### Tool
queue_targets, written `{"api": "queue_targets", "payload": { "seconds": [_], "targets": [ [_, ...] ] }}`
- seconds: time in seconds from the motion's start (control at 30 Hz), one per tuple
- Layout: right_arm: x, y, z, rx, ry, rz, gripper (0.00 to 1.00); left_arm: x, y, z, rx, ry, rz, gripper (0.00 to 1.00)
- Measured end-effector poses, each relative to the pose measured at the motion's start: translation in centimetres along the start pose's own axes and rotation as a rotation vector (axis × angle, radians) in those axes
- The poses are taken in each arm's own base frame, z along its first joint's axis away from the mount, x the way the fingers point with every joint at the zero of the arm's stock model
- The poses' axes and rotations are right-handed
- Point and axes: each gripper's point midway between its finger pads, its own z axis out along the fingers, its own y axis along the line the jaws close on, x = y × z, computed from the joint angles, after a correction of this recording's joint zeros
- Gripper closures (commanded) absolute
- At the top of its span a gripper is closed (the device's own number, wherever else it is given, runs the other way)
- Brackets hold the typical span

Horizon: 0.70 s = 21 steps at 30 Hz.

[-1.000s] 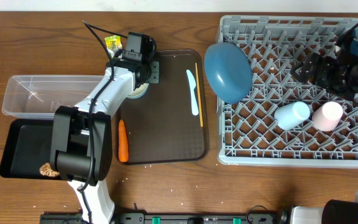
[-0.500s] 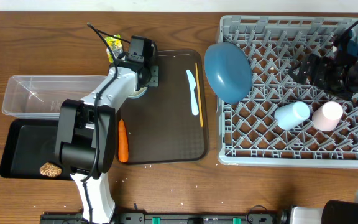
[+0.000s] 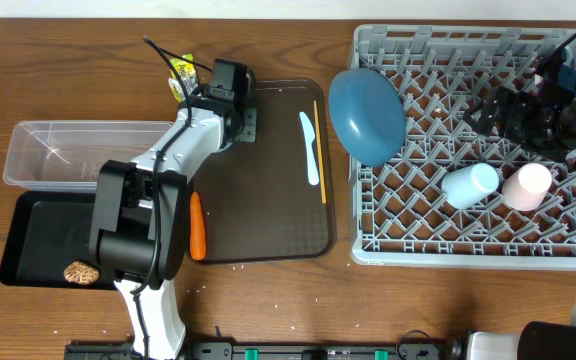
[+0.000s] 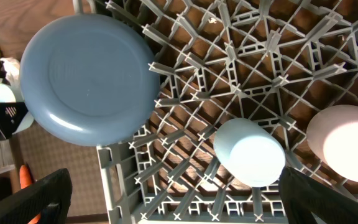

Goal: Sort waste into correct bins and load items into the dishwasher rack
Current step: 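Lift the rice bowl and carry it over the black tray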

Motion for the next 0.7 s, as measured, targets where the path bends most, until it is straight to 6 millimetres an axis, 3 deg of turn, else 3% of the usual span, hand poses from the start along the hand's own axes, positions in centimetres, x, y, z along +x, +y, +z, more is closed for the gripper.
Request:
{"api": "queue_targets", "payload": {
  "seconds": [0.2,0.43,0.57,0.7],
  "targets": [
    [0.0,0.0,0.0,0.0,-0.001,-0.001,0.01,2.1,-2.2,-2.7,0.008,0.071,0.057,0.94],
    [-0.1,-0.3,0.0,0.016,-0.006,-0.002,0.01,1.6,-6.6,-10.3,0.079,-0.02,0.101,0.94],
    [-0.2,-0.3,0.0,0.02,-0.007,-0.002,0.01,1.9,-6.5,-14.8,0.095,-0.053,0.015,0.94],
    [-0.2,-0.4,0.0,0.023,-0.008,-0.002,0.01,2.4,-4.7,-19.8,0.102,-0.098,-0.102,0.94]
  ]
}}
